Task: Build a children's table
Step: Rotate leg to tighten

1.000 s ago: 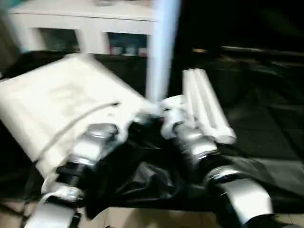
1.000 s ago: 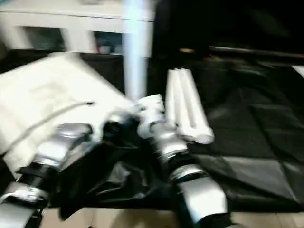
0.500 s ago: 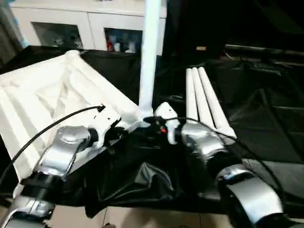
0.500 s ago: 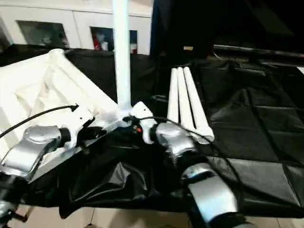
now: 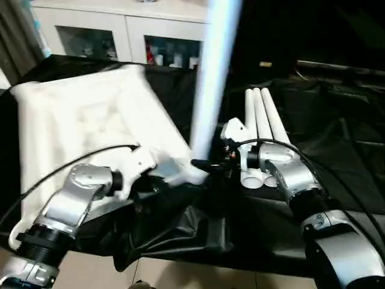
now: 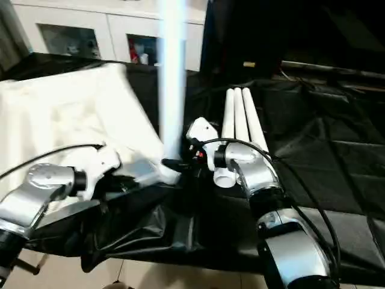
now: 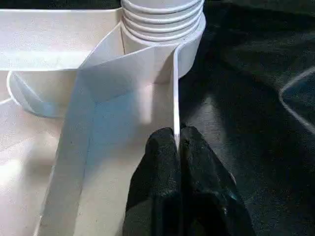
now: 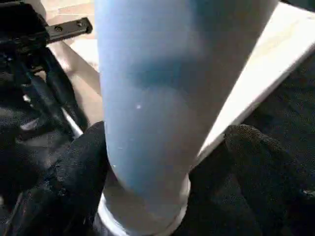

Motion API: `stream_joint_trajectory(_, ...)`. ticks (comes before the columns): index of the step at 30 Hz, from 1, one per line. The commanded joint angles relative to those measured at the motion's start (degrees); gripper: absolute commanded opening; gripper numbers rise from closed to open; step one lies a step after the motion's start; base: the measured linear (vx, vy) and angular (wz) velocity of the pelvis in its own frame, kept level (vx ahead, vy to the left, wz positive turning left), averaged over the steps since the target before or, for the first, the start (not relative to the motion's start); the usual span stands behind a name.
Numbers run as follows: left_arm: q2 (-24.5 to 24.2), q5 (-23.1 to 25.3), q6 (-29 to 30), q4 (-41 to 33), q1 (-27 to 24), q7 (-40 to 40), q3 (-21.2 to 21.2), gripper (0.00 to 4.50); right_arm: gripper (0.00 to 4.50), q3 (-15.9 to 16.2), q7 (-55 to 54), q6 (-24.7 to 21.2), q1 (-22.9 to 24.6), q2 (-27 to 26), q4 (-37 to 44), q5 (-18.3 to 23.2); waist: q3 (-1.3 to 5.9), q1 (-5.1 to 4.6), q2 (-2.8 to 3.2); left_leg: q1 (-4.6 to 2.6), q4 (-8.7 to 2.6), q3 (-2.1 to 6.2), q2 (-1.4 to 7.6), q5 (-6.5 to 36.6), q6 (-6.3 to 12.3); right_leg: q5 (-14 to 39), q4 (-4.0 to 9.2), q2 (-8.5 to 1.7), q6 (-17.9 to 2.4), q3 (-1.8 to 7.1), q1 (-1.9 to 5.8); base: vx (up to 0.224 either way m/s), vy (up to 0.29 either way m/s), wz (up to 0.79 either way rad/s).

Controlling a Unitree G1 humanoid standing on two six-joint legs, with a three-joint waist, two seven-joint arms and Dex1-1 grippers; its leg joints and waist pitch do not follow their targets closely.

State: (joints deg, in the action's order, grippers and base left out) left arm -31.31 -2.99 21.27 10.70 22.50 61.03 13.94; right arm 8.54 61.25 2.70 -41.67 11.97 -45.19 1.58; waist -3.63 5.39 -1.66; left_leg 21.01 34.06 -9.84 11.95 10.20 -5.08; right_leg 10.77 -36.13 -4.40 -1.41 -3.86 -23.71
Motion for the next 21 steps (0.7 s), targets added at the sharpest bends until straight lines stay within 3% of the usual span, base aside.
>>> stream_joint_trajectory(1,0.0,-1.3,-0.6,-2.3,0.1,1.7,1.2,0.00,3.94,1.1,1.0,-1.1,1.0,0.9,1.1,-0.3,4.24,-0.29,0.88,-0.59,-4.00,-0.07,1.17,10.2,1.37,5.5,3.57,-3.06,-13.5,2.66,3.38,0.000,0.000,0.00)
stream_joint_trajectory(3,-0.1,-1.1,-0.9,-2.2,0.4,2.1,1.5,0.00,3.94,1.8,0.6,-1.1,1.3,0.8,1.2,-1.8,4.36,-0.33,0.59,-0.49,-3.85,-0.12,1.09,9.2,1.66,4.2,3.48,-3.12,-13.7,2.70,3.50,0.000,0.000,0.00)
stream_joint_trajectory(11,-0.2,-0.7,-1.3,-1.6,0.9,2.3,1.6,0.00,3.94,3.1,-1.6,-0.2,0.1,1.3,-1.4,-3.7,4.29,-0.39,0.73,-0.59,-3.86,-0.11,1.11,9.3,1.44,5.1,3.53,-3.11,-13.7,2.66,3.39,0.000,0.000,0.00)
stream_joint_trajectory(21,-0.2,-0.9,-1.1,-1.4,1.0,2.4,1.6,0.00,3.18,1.9,-0.8,-1.7,-0.3,0.0,-1.8,-2.0,4.39,-0.41,0.78,-0.51,-3.78,-0.09,1.10,8.9,1.68,3.9,3.34,-3.10,-13.9,2.65,3.54,0.000,0.000,0.00)
